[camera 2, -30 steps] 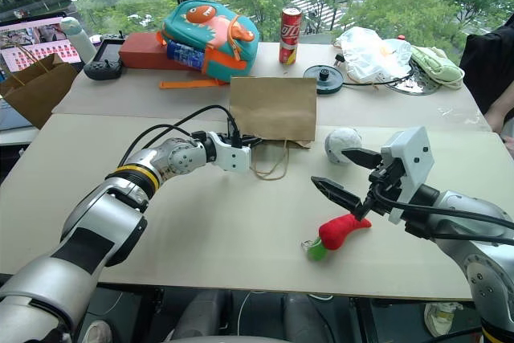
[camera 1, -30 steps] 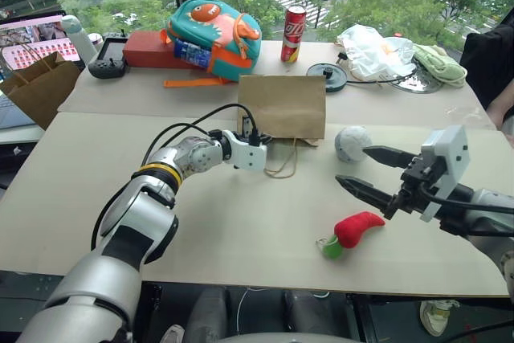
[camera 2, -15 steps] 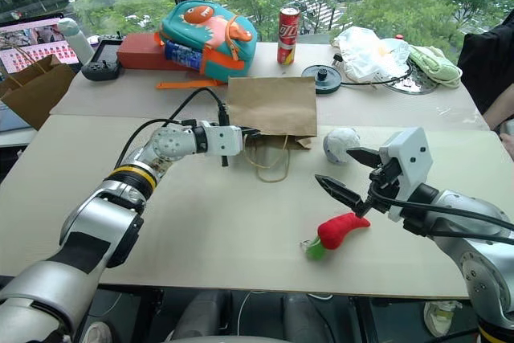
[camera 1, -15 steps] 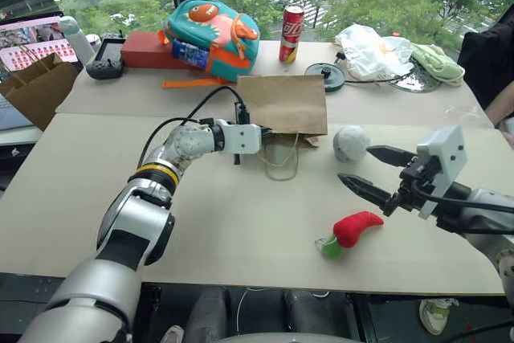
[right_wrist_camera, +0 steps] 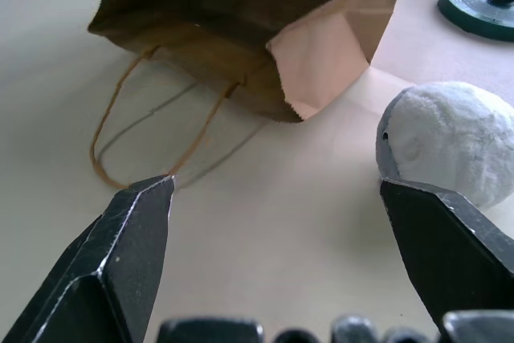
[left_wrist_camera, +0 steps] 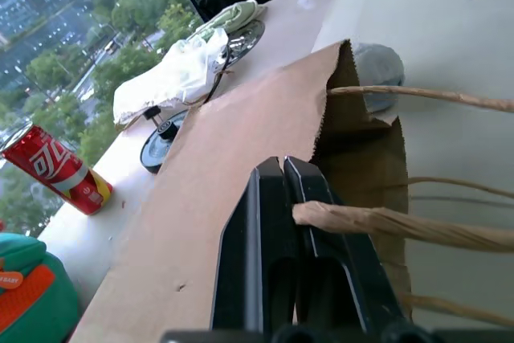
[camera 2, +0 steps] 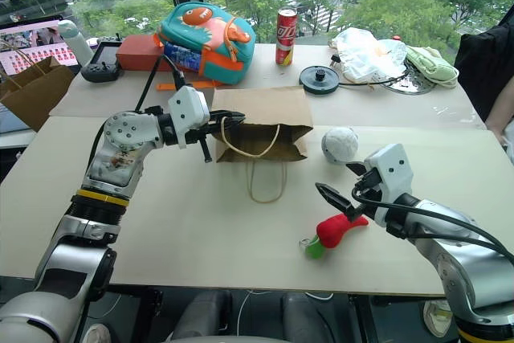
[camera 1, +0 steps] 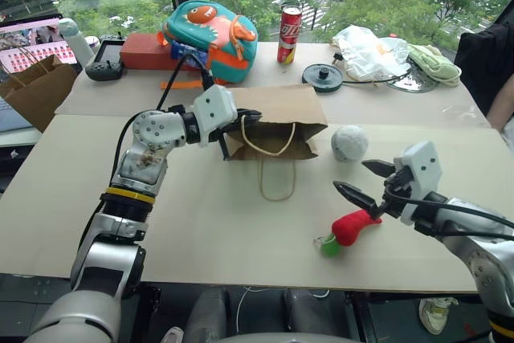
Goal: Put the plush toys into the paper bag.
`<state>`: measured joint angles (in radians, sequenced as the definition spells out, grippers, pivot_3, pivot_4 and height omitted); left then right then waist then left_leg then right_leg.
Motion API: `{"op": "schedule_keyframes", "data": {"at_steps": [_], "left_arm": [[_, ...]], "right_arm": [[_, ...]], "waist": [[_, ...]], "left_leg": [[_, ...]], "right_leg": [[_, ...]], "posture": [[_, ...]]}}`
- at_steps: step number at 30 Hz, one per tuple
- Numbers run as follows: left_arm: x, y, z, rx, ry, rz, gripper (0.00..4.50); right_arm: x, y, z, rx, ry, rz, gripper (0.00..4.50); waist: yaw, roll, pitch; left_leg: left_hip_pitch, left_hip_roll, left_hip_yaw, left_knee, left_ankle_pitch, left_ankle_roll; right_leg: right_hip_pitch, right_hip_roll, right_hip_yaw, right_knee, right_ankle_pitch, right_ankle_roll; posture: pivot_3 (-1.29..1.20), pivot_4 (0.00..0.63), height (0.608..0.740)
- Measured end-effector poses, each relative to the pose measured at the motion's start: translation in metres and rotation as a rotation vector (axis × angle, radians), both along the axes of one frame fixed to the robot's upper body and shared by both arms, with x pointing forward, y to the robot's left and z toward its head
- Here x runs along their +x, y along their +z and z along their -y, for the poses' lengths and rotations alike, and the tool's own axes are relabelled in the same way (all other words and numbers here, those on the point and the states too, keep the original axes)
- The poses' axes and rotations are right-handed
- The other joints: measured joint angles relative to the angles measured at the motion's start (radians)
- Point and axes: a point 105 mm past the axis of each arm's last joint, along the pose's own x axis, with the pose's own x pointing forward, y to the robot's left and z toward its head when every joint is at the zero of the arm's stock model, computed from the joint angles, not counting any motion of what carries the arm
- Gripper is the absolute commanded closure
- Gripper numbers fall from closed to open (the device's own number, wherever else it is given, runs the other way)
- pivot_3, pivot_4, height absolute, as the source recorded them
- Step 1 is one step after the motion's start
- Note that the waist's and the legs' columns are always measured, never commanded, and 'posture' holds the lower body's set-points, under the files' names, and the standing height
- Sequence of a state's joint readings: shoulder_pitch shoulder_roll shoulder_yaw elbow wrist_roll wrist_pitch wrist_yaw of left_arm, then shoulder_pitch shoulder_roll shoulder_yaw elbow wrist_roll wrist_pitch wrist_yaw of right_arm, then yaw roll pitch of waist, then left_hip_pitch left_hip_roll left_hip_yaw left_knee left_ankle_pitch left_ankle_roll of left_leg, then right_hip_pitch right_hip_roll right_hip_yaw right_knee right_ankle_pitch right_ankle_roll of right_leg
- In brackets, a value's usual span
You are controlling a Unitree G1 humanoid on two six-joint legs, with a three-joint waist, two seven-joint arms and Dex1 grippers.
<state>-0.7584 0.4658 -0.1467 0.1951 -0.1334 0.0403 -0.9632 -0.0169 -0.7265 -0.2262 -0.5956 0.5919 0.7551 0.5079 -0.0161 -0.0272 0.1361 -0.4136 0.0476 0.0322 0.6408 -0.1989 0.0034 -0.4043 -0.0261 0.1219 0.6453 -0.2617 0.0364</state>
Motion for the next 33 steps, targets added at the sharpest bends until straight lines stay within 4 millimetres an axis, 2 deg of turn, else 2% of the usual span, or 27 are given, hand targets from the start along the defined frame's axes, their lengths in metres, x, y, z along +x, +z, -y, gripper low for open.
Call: {"op": "schedule_keyframes", "data": {"at_steps": [7,10,17,19,21,23,27,33], "left_arm": [[-0.001,-0.004,-0.001,-0.026,0.039,-0.060,4.44],[-0.002,-0.004,0.001,-0.032,0.038,-0.063,4.50],[-0.003,-0.003,0.005,-0.043,0.032,-0.062,4.50],[-0.003,-0.003,0.006,-0.049,0.030,-0.070,4.50],[-0.004,-0.002,0.008,-0.057,0.024,-0.080,4.50],[-0.005,0.000,0.012,-0.062,0.010,-0.076,4.50],[-0.007,0.002,0.014,-0.063,-0.001,-0.082,4.50],[-0.008,0.006,0.015,-0.077,-0.012,-0.094,4.50]], "right_arm": [[0.005,0.006,-0.015,0.047,0.032,0.034,0.00],[0.009,0.009,-0.028,0.084,0.051,0.049,0.74],[0.015,-0.002,-0.055,0.121,0.052,0.034,3.17],[0.021,-0.009,-0.062,0.129,0.035,0.023,3.89],[0.033,-0.010,-0.071,0.141,0.003,0.038,4.43],[0.044,-0.010,-0.078,0.143,-0.020,0.060,4.43],[0.066,-0.020,-0.077,0.103,-0.101,0.088,4.43],[0.091,-0.028,-0.086,0.150,-0.144,0.109,4.43]], "waist": [[-0.003,0.000,0.000],[-0.002,0.000,0.000],[-0.001,0.001,0.000],[-0.002,0.001,0.000],[-0.006,0.001,0.000],[-0.006,0.001,0.000],[-0.004,0.001,0.000],[-0.006,0.001,0.000]], "left_leg": [[0.000,0.000,-0.001,0.000,0.000,0.000],[0.000,0.000,-0.001,0.000,0.000,0.000],[-0.001,0.000,-0.002,0.000,0.000,0.000],[-0.001,0.000,-0.002,0.000,0.000,0.000],[0.000,0.000,-0.001,0.000,0.000,0.000],[-0.001,0.000,-0.002,0.000,0.000,0.000],[-0.001,0.000,-0.002,0.000,0.000,0.000],[-0.001,0.000,-0.002,0.000,0.000,0.000]], "right_leg": [[0.000,0.001,0.000,0.000,0.000,0.000],[0.000,0.001,0.000,0.000,0.000,0.000],[0.000,0.001,0.000,-0.001,0.000,0.000],[0.000,0.001,0.000,-0.001,0.000,-0.001],[0.000,0.002,0.000,0.000,0.000,-0.001],[-0.001,0.002,0.000,0.000,0.000,-0.001],[-0.001,0.001,0.000,-0.001,0.000,-0.001],[-0.001,0.001,0.000,-0.001,0.000,-0.001]], "posture": [[0.00,0.150,0.733],[0.00,0.150,0.733],[0.00,0.150,0.733],[0.00,0.150,0.733],[0.00,0.150,0.733],[0.00,0.150,0.733],[0.00,0.150,0.733],[0.00,0.150,0.733]]}}
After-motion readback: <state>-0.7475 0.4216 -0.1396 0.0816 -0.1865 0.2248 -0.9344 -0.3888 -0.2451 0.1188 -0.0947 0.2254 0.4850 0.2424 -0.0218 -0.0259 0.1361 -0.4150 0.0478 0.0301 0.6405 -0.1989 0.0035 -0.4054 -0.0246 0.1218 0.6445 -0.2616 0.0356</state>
